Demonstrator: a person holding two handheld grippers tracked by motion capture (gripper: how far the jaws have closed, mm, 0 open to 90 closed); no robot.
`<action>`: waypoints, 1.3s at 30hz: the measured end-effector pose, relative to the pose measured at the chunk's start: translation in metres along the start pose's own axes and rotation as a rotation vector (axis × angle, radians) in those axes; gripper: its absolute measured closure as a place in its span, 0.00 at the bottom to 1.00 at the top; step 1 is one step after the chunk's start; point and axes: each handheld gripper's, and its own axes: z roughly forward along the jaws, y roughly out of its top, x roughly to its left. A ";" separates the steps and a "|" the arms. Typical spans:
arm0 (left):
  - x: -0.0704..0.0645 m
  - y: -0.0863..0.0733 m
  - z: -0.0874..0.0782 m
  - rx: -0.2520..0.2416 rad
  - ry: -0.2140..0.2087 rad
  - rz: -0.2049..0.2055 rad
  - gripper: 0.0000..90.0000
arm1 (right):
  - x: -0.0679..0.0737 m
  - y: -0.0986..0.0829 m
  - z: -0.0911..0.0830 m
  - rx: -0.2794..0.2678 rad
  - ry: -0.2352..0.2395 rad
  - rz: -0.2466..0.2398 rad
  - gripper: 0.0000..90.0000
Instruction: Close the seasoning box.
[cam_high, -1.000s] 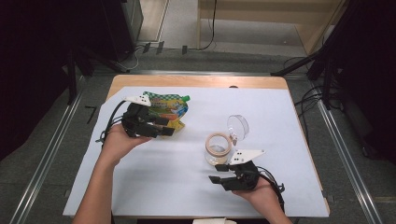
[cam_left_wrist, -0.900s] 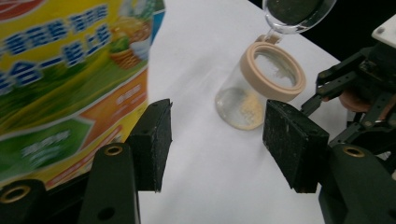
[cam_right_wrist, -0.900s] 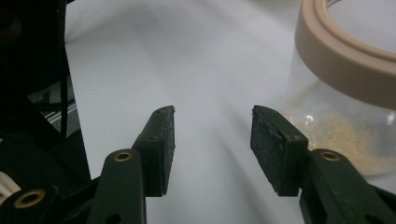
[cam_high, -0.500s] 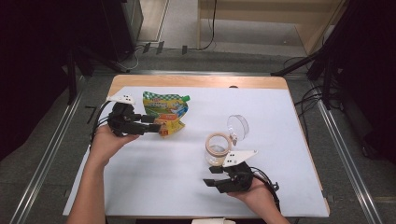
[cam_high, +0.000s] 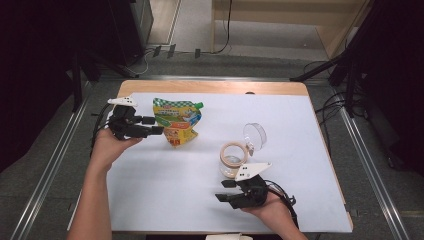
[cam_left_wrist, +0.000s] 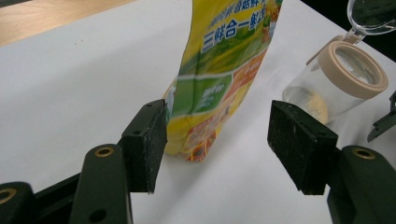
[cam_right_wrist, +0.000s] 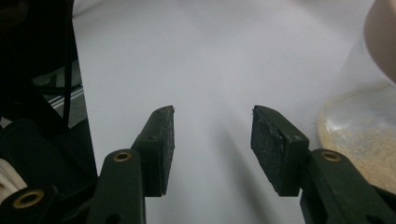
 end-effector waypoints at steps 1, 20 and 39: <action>0.000 0.001 0.002 0.000 0.000 0.006 0.43 | 0.001 0.000 0.001 0.001 -0.001 -0.004 0.56; -0.004 0.015 0.031 -0.029 0.043 -0.003 0.58 | 0.006 -0.005 0.008 -0.009 -0.011 -0.007 0.55; -0.007 0.012 0.037 -0.018 -0.051 -0.058 0.93 | 0.009 0.000 0.017 -0.033 0.008 -0.015 0.55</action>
